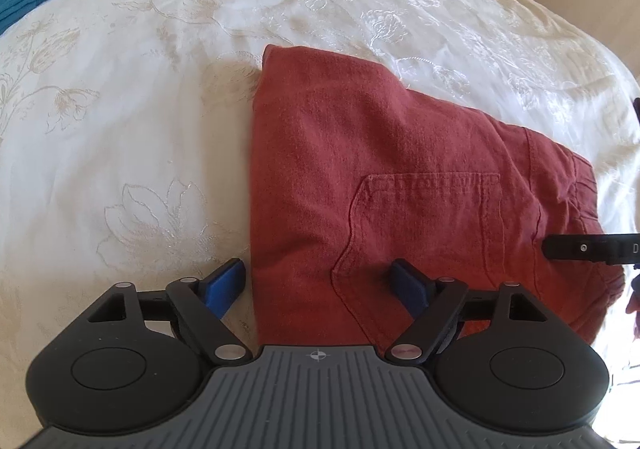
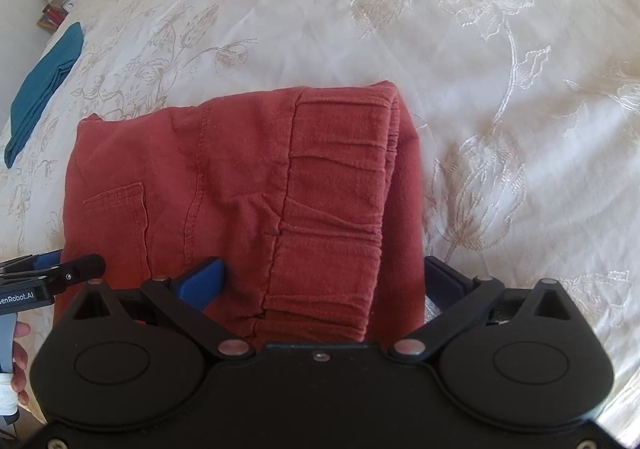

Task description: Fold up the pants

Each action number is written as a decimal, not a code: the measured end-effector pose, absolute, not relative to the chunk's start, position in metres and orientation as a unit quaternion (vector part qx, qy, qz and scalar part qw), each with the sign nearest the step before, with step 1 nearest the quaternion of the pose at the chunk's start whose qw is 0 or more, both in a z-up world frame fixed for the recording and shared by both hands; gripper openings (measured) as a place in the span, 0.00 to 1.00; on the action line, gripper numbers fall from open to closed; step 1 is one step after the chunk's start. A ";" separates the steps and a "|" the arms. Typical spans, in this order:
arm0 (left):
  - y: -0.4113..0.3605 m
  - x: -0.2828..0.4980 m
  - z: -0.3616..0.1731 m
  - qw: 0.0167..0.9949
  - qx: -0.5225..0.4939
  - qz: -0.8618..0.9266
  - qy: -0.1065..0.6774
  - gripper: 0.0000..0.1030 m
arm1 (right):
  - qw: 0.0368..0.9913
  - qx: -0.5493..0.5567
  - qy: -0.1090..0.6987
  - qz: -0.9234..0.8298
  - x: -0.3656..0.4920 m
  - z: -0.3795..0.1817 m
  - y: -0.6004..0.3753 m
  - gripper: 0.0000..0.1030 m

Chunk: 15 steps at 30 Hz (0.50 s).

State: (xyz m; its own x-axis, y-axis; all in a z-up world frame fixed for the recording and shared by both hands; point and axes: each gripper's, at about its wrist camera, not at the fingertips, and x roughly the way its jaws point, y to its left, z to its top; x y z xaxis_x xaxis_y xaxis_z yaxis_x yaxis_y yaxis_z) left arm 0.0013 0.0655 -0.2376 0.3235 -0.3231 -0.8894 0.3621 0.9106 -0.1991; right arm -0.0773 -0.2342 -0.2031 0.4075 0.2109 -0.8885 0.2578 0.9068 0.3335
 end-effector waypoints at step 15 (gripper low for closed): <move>0.030 0.037 -0.251 0.809 -0.001 -0.231 0.541 0.92 | 0.812 0.260 0.516 0.081 -0.072 -0.213 -0.267 1.00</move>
State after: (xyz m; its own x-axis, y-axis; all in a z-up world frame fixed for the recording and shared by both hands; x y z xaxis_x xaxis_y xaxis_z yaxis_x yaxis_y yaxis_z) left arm 0.0372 0.0299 -0.2509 0.3085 -0.3743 -0.8745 0.3722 0.8935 -0.2512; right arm -0.0719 -0.2674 -0.2135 0.4539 0.4004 -0.7960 0.1358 0.8518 0.5059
